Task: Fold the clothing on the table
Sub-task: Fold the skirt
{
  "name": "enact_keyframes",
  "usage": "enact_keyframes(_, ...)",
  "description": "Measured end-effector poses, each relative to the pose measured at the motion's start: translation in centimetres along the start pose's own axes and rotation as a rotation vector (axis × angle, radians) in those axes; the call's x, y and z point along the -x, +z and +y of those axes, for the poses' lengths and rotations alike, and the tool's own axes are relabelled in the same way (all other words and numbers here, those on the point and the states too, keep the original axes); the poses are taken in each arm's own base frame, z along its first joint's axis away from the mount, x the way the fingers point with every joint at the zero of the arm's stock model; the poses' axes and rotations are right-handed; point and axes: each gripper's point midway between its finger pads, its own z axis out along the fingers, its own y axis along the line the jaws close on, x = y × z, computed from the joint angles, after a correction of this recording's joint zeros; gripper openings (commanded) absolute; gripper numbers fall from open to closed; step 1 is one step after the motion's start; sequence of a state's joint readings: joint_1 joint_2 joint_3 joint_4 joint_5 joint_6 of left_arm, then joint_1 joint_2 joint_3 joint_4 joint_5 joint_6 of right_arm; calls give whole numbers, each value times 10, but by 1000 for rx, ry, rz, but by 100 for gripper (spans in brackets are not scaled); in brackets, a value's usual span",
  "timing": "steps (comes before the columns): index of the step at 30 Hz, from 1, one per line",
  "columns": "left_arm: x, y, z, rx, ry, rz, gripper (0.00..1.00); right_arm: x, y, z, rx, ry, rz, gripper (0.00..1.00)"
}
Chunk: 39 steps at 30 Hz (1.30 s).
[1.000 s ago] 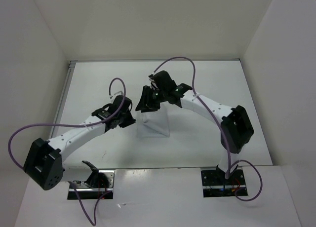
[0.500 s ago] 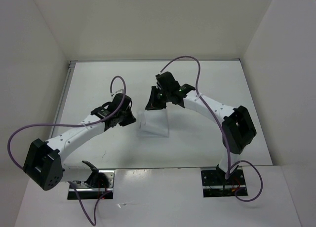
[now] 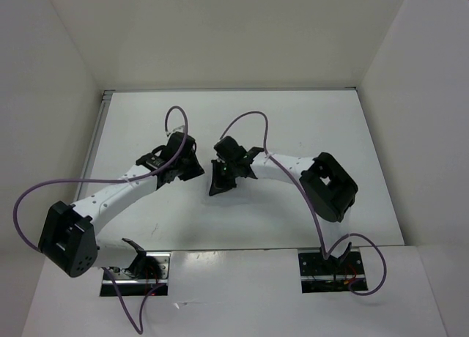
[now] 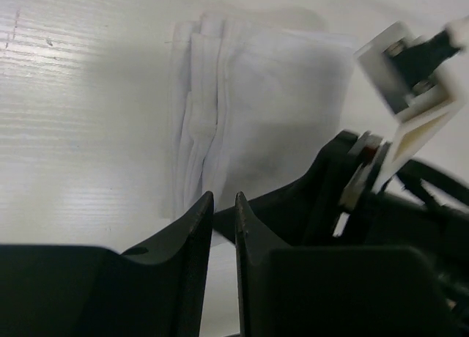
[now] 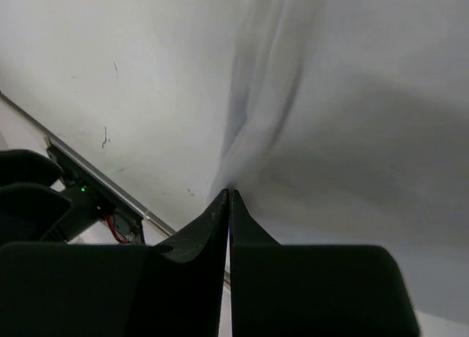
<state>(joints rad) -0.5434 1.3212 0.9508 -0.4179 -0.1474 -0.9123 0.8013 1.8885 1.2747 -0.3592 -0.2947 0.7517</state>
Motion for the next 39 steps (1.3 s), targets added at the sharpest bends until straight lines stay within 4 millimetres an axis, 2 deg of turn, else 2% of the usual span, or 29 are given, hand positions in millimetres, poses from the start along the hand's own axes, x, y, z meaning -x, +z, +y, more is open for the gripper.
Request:
enact_keyframes(3,-2,0,7,10,-8,1,25,-25,13,9,21,-24,48,5)
enact_keyframes(7,-6,1,13,20,-10,8,25,-52,30,8,13,-29,113,4)
enact_keyframes(10,-6,0,15,22,-15,7,25,-63,40,2,2,-25,137,4)
enact_keyframes(13,-6,-2,17,21,-20,3,27,-65,42,-2,-8,-21,144,4)
enact_keyframes(14,-5,-4,17,18,-22,-1,29,-64,41,-2,-10,-24,138,4)
enact_keyframes(16,-2,-9,16,3,-25,-13,43,-62,34,1,-13,-33,127,7)
enact_keyframes(17,-1,-14,15,-10,-25,-19,52,-59,25,5,-13,-38,111,10)
enact_keyframes(18,0,-19,13,-28,-25,-26,57,-54,15,10,-7,-46,87,13)
enact_keyframes(19,0,-25,11,-51,-27,-33,63,-48,0,19,7,-56,52,24)
enact_keyframes(20,0,-32,10,-75,-28,-43,66,-41,-17,28,25,-64,14,25)
enact_keyframes(23,-1,-58,8,-153,-38,-83,72,-10,-91,65,142,-102,-168,34)
enact_keyframes(24,-1,-66,8,-179,-39,-100,74,-2,-115,71,181,-110,-227,38)
enact_keyframes(25,-3,-73,9,-202,-42,-112,74,6,-143,72,213,-106,-297,45)
enact_keyframes(27,-6,-85,13,-234,-47,-131,77,11,-176,62,237,-88,-393,51)
enact_keyframes(28,-9,-89,15,-249,-49,-139,77,10,-187,49,230,-71,-430,54)
enact_keyframes(31,-18,-100,24,-282,-54,-157,81,-8,-192,5,181,-24,-457,65)
enact_keyframes(32,-21,-104,26,-296,-58,-163,81,-15,-191,-10,157,-5,-451,77)
enact_keyframes(35,-27,-113,33,-325,-79,-182,82,-31,-194,-45,100,49,-449,98)
enact_keyframes(37,-30,-117,36,-349,-89,-200,82,-35,-213,-53,113,59,-497,100)
enact_keyframes(39,-34,-117,38,-361,-106,-199,82,-35,-242,-47,176,45,-594,100)
